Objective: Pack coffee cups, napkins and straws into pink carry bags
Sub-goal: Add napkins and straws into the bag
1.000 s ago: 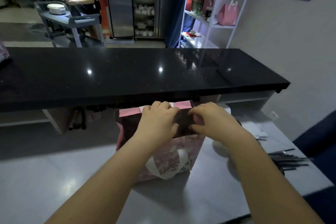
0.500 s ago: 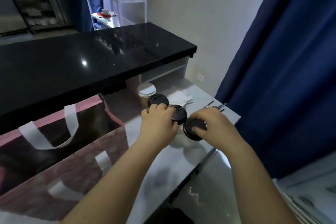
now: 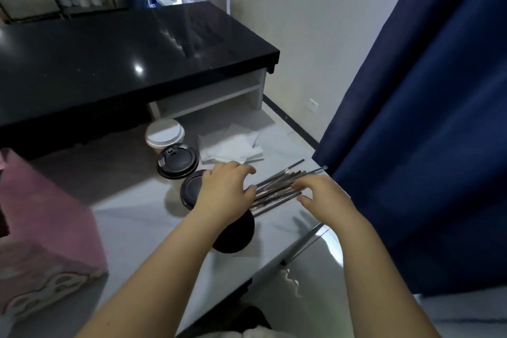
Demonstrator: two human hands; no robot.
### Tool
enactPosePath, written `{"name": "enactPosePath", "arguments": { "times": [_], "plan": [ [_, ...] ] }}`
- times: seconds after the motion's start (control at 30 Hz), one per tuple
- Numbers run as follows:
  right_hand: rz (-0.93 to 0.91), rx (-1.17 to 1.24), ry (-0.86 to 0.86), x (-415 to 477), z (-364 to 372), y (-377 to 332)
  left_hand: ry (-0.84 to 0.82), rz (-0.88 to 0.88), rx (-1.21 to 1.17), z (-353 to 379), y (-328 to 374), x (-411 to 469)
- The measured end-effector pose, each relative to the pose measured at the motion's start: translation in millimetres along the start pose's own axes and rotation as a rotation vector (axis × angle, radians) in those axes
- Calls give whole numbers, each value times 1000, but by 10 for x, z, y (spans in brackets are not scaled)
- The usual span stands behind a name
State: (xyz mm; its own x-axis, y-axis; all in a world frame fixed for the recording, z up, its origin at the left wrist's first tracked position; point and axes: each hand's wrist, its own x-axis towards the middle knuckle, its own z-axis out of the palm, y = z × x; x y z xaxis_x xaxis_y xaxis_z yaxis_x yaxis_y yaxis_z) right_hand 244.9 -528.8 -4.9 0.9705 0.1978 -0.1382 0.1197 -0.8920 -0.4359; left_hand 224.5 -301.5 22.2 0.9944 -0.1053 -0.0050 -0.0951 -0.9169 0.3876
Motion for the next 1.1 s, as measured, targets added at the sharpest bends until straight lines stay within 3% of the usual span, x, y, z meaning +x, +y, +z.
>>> {"name": "enactPosePath", "arguments": {
  "times": [0.2,0.33,0.57,0.8,1.0,1.1],
  "plan": [
    [93,-11,-41,564,54,517,-60,-56,63,151,172,417],
    [96,-48,18,847,149,662,-65,-86,97,204,249,617],
    [46,-112,-24,1121,164,877,-104,-106,115,290,275,824],
    [80,191,-17,1148,-66,1027,-53,-155,110,210,154,895],
    [-41,-16,-179,1379,-3,712,-31,-179,68,163,144,929],
    [-25,35,-260,1426,5,653,-24,-182,58,150,142,913]
  ]
}}
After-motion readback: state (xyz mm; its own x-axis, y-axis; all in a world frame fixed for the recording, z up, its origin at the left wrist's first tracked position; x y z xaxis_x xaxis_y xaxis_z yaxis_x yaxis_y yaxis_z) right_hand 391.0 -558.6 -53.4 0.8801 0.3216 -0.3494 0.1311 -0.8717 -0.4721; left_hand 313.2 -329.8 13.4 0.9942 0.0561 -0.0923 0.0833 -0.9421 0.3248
